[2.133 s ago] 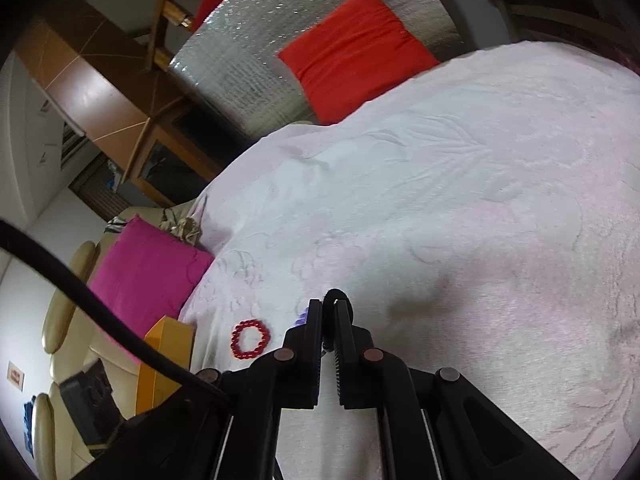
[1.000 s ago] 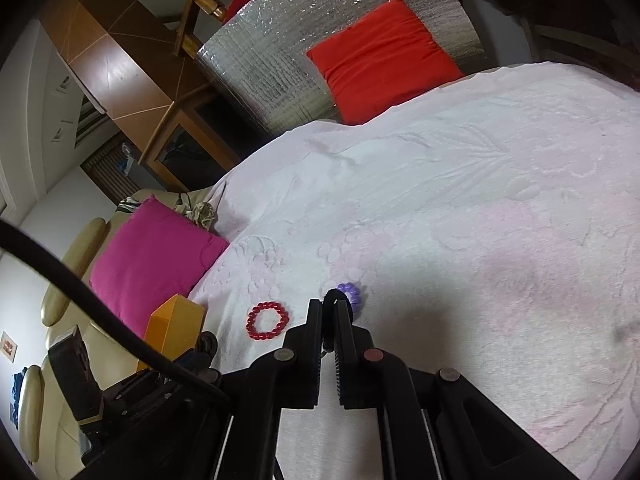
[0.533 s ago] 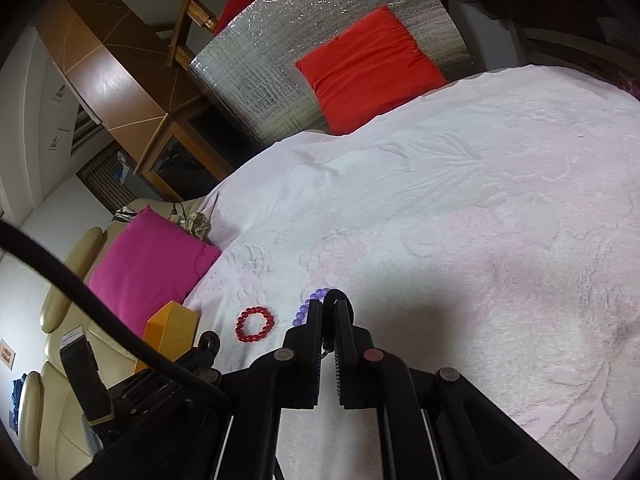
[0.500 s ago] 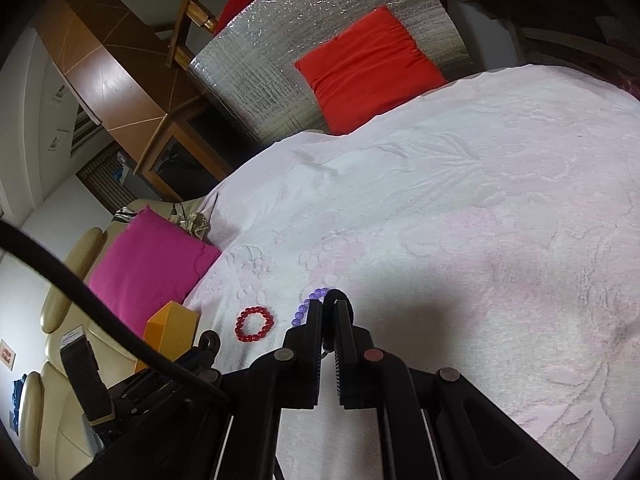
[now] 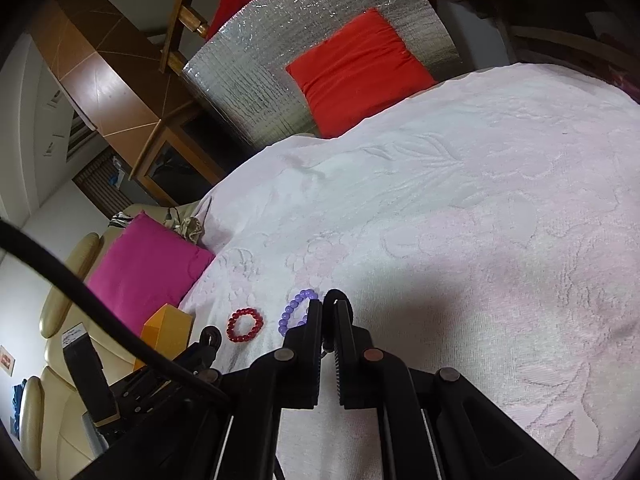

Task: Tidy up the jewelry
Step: 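Hold the black hair tie in the left gripper above the bed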

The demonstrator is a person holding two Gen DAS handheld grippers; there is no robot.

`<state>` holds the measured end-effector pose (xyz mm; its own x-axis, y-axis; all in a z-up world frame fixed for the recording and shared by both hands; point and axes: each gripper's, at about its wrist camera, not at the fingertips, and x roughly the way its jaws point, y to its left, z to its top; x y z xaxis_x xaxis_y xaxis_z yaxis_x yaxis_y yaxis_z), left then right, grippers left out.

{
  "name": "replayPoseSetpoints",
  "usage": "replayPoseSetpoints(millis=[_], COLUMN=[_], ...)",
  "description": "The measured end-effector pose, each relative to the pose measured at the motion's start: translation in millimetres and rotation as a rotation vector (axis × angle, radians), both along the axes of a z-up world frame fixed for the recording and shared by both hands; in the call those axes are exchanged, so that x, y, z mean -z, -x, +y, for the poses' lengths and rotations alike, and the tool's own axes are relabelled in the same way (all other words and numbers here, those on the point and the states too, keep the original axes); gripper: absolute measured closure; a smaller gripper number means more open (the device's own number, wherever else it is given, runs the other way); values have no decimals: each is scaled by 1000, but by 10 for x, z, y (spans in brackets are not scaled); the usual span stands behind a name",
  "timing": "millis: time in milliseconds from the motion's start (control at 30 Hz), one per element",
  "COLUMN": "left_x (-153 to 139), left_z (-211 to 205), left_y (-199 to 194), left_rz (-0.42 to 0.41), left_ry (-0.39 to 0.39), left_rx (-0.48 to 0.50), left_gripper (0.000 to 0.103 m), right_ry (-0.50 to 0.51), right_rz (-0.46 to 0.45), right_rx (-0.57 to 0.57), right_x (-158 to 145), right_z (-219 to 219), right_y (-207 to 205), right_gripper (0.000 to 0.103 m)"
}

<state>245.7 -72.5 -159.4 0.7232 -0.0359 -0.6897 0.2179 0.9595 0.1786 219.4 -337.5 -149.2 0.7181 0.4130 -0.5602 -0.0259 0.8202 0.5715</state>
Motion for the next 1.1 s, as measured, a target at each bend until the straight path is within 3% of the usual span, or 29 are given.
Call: replayPoseSetpoints(millis=[1100], left_x=[-183], left_z=[519], left_y=[53], left_rz=[-52], left_ry=[28], left_rx=[-70], left_gripper=[88], right_ry=[30], right_rz=[5], right_rx=[-110], right_x=[73], right_z=[739], right_y=[-159], right_gripper=[97])
